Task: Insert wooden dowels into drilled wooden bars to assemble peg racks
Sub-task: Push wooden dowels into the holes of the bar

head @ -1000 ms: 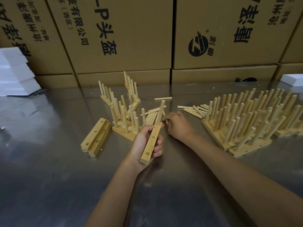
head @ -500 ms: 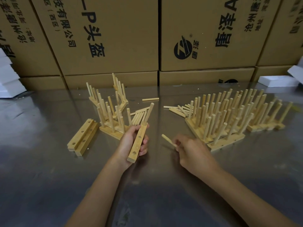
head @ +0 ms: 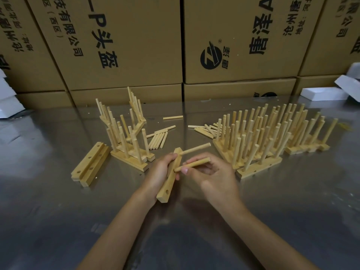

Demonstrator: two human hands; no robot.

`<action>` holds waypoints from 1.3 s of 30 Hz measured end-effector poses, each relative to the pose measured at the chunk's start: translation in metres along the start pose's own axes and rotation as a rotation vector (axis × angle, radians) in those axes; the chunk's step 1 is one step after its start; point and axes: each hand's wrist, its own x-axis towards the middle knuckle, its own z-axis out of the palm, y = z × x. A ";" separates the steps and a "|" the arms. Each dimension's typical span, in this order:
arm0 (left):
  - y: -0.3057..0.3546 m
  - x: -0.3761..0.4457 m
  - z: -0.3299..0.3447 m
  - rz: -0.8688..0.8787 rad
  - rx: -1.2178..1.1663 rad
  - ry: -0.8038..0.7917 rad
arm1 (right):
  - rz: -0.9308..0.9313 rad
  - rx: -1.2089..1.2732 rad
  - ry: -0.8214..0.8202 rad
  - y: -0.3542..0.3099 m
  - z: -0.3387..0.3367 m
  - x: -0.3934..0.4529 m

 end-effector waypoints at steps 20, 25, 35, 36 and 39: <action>0.001 -0.002 0.000 0.098 0.066 -0.104 | -0.170 -0.687 -0.262 0.006 -0.005 0.006; 0.001 -0.001 -0.001 0.108 0.134 -0.106 | -0.038 -0.587 -0.222 0.006 -0.004 0.014; -0.001 0.002 -0.004 0.117 -0.018 -0.070 | 0.069 -0.539 -0.295 0.001 -0.010 0.019; -0.001 0.004 -0.006 0.086 -0.091 -0.050 | 0.065 -0.512 -0.282 -0.001 -0.012 0.019; -0.001 0.010 -0.014 0.003 -0.313 -0.055 | -0.030 -0.478 -0.117 -0.007 -0.022 0.022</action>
